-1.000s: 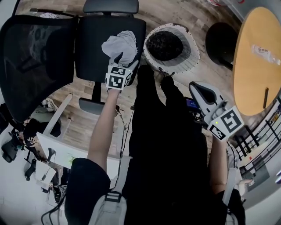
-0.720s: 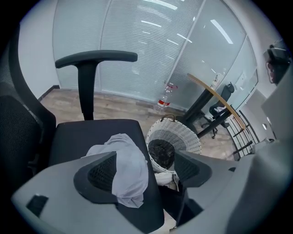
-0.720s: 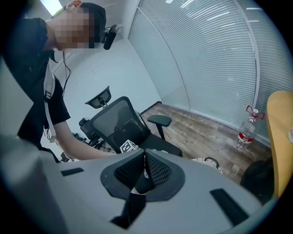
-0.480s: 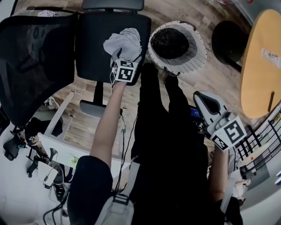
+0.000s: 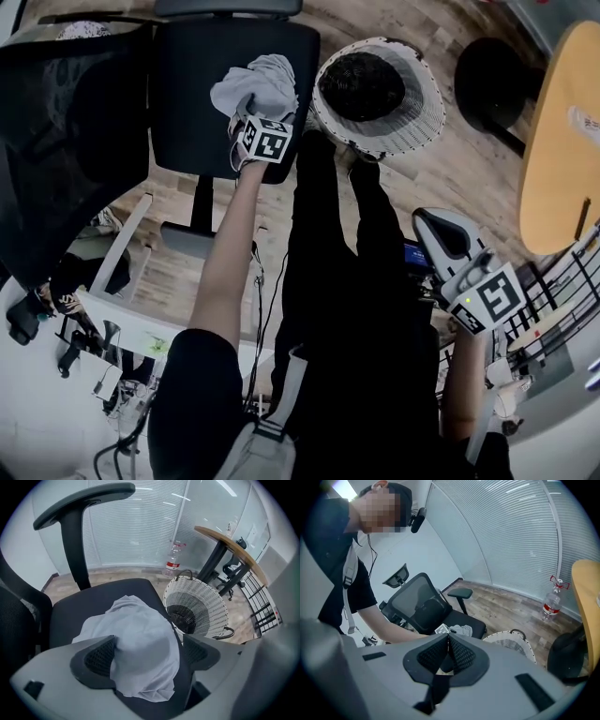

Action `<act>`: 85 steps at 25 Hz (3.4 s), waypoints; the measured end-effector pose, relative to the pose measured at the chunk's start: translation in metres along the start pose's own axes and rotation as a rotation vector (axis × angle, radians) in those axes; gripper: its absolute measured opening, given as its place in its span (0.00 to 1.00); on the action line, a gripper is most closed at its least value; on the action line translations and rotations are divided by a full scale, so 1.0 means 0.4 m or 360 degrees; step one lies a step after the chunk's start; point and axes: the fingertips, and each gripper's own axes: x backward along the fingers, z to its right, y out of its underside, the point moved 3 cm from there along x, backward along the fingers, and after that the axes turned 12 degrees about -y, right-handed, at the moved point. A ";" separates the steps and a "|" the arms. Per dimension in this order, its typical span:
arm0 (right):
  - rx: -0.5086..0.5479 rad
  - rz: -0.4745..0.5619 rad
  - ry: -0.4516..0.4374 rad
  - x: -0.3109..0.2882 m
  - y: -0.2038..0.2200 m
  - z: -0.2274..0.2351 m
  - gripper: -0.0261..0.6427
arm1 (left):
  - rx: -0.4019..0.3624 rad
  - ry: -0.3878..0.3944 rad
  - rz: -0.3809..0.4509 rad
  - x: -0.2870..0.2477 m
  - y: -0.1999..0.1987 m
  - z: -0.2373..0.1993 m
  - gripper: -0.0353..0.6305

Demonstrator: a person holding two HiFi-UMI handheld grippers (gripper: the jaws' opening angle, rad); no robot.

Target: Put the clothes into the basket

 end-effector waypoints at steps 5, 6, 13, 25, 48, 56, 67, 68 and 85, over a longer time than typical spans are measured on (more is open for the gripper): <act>-0.0033 0.0010 -0.0004 -0.013 0.015 0.009 0.06 | -0.0075 -0.0062 -0.0053 -0.058 0.013 0.014 0.73; -0.0038 0.0013 -0.0006 -0.016 0.016 0.010 0.06 | -0.0082 -0.0076 -0.0057 -0.067 0.015 0.014 0.73; -0.0087 0.0025 0.0014 -0.022 0.031 0.021 0.06 | -0.0095 -0.0125 -0.0070 -0.107 0.020 0.003 0.73; -0.0096 0.0055 0.0034 -0.015 0.028 0.018 0.06 | -0.0098 -0.0205 -0.0102 -0.134 0.018 -0.029 0.51; 0.0030 0.0186 0.0064 0.029 -0.055 -0.026 0.06 | 0.0068 -0.0131 -0.0068 -0.001 -0.021 -0.065 0.19; 0.0133 0.0277 0.0051 0.046 -0.115 -0.058 0.06 | 0.0047 -0.0134 -0.0009 0.108 -0.062 -0.094 0.19; 0.0268 0.0427 0.0071 0.108 -0.175 -0.092 0.06 | 0.0089 -0.0100 0.0119 0.301 -0.102 -0.077 0.19; 0.0279 0.0442 0.0073 0.114 -0.179 -0.092 0.06 | 0.0088 -0.0095 0.0143 0.320 -0.110 -0.073 0.19; 0.0349 0.0628 0.0218 0.191 -0.194 -0.121 0.06 | -0.0057 0.0170 0.0492 0.615 -0.197 0.089 0.19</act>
